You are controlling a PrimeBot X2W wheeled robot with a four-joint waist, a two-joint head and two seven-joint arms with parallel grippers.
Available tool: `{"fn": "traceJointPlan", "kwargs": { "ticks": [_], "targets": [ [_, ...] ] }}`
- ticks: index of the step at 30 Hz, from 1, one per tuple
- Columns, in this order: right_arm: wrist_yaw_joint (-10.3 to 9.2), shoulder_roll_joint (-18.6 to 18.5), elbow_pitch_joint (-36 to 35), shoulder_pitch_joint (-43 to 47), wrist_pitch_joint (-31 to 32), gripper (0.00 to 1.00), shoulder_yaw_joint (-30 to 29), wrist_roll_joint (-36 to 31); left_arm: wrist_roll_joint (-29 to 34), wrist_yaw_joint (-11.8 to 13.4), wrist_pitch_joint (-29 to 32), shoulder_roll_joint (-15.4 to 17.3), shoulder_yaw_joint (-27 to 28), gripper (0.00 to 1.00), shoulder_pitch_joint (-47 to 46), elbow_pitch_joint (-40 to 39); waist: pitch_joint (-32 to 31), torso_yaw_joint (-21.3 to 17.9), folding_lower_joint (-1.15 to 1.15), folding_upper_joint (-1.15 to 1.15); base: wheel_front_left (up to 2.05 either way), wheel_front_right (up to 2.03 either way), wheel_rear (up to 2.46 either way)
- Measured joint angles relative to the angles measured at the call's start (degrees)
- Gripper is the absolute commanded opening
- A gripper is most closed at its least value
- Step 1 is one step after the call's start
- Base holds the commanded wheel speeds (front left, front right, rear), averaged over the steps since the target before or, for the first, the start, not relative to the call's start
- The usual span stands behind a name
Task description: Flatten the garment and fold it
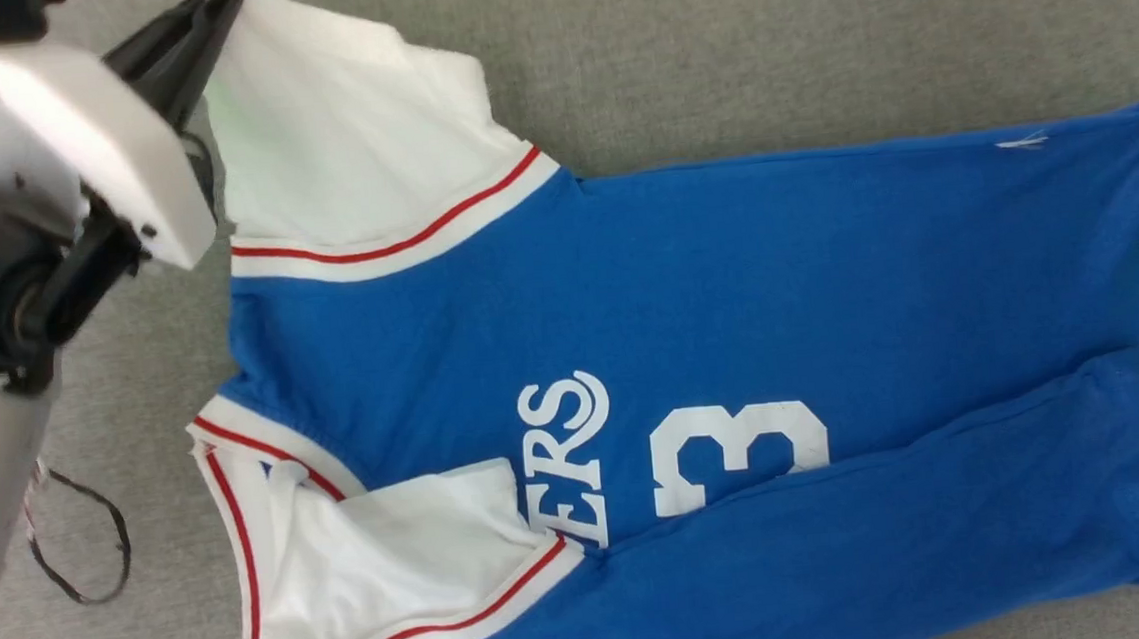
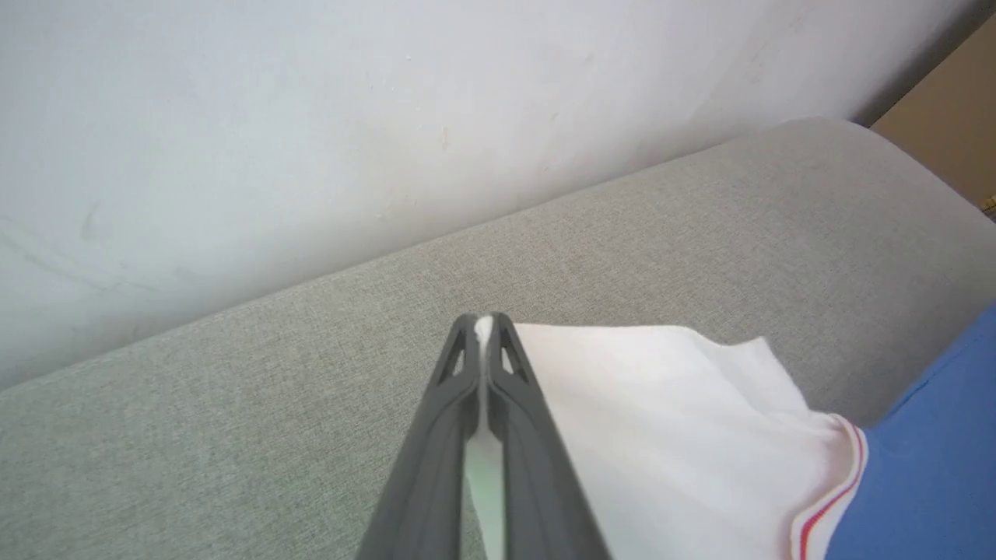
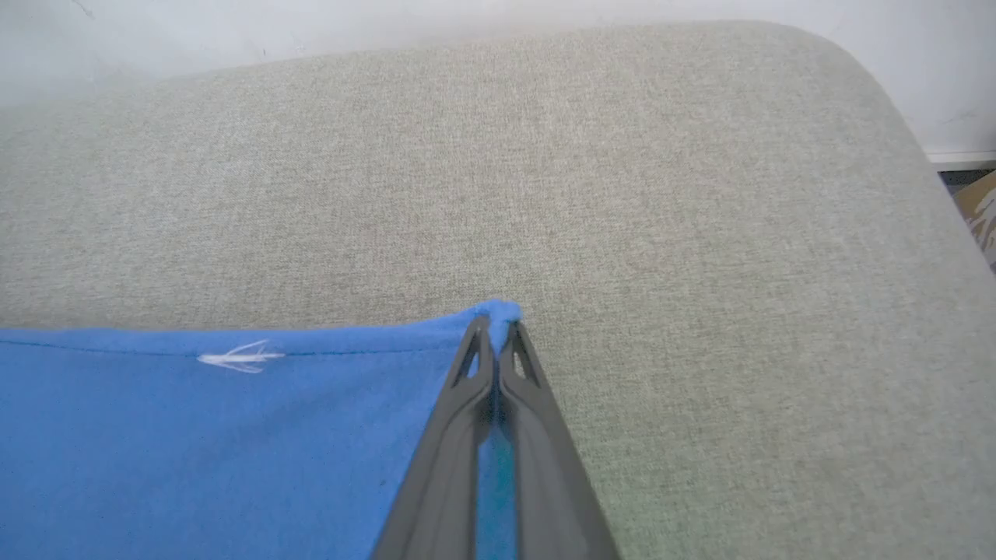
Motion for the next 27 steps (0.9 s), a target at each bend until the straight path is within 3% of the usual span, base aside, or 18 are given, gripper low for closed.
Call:
{"fn": "traceJointPlan", "kwargs": {
  "ticks": [5,18,21,27],
  "targets": [
    [0.0,-0.35,-0.37,4.08,-3.53,0.0,-0.19,0.41,-0.54,0.23,-7.22,0.74,2.74,0.0,7.47,-4.32,-3.5,0.13,0.0,0.0,0.0,0.0,0.0],
    [0.0,2.48,-3.83,20.13,-8.15,0.0,-3.83,3.96,-5.09,6.83,-18.0,3.6,6.44,0.0,38.51,-20.2,-13.92,1.73,-0.02,0.0,0.0,0.0,0.0],
    [0.0,4.16,-3.81,22.99,-8.64,0.0,-3.87,4.92,-6.81,8.14,-20.09,2.45,6.37,0.0,44.59,-21.48,-15.73,2.11,-0.03,0.0,0.0,0.0,0.0],
    [0.0,5.16,-2.15,27.14,-9.95,0.0,-3.28,4.95,-9.15,8.22,-22.28,-0.02,4.64,0.0,51.83,-19.38,-17.19,2.92,-0.02,0.0,0.0,0.0,0.0]
  ]
}}
